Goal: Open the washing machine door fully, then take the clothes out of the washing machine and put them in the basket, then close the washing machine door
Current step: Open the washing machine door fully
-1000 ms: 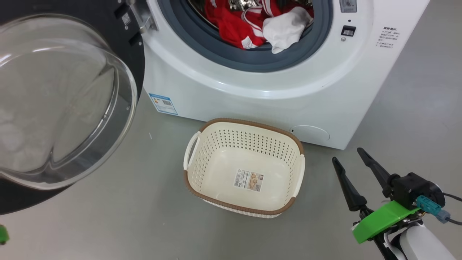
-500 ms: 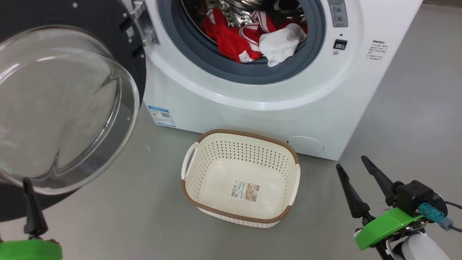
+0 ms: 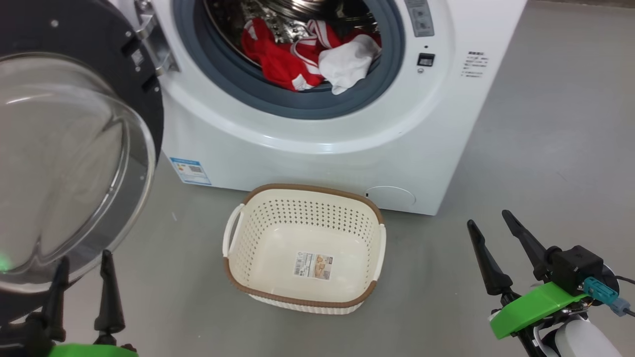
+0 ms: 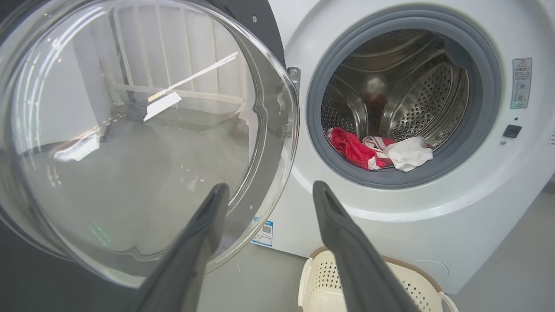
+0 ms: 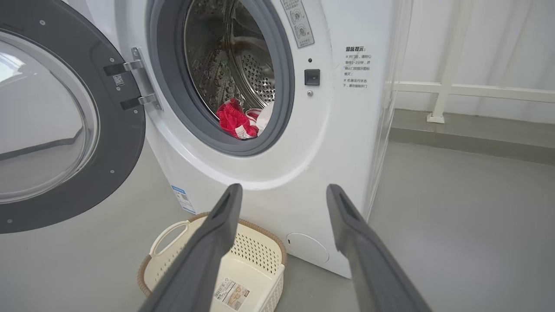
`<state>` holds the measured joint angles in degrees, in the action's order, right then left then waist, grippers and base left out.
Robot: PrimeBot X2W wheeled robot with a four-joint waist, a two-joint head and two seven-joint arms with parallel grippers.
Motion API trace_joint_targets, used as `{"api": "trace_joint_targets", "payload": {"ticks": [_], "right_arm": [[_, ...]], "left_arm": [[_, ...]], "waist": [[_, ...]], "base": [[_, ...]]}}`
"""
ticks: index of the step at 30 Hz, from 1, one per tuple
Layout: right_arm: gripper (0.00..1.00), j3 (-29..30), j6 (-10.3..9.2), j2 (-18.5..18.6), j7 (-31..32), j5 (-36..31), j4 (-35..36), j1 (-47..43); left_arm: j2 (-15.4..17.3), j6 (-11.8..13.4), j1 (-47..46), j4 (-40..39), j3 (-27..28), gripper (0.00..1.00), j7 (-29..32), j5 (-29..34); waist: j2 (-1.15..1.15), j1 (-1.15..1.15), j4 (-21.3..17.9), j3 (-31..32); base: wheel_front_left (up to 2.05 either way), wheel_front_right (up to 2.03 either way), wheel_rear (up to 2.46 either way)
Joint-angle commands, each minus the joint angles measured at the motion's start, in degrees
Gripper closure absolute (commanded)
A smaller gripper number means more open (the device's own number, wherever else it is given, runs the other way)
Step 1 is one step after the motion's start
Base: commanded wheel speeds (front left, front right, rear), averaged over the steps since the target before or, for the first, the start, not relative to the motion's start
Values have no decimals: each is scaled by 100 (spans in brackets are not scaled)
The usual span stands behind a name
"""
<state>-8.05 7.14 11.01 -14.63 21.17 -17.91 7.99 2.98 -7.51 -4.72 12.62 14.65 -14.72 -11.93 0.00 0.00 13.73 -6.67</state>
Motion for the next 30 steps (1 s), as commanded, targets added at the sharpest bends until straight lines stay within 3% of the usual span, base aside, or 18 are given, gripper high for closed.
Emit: {"api": "trace_joint_targets", "payload": {"ticks": [1, 19, 30], "right_arm": [[0, -53, 35, 43, -37, -24, 159, -18], [0, 335, 35, -96, -37, -17, 253, -116], [0, 546, 35, -144, -37, -15, 271, -190]], "left_arm": [[118, 3, 6, -208, 107, 0, -28, -35], [157, 2, 324, -561, -701, 0, -28, -338], [169, 2, 388, -681, -799, 0, -28, -381]], "waist": [[0, 0, -189, -11], [0, 0, -1219, -61], [0, 0, -1622, -88]], "base": [[0, 0, 0], [0, 0, 0], [0, 0, 0]]}}
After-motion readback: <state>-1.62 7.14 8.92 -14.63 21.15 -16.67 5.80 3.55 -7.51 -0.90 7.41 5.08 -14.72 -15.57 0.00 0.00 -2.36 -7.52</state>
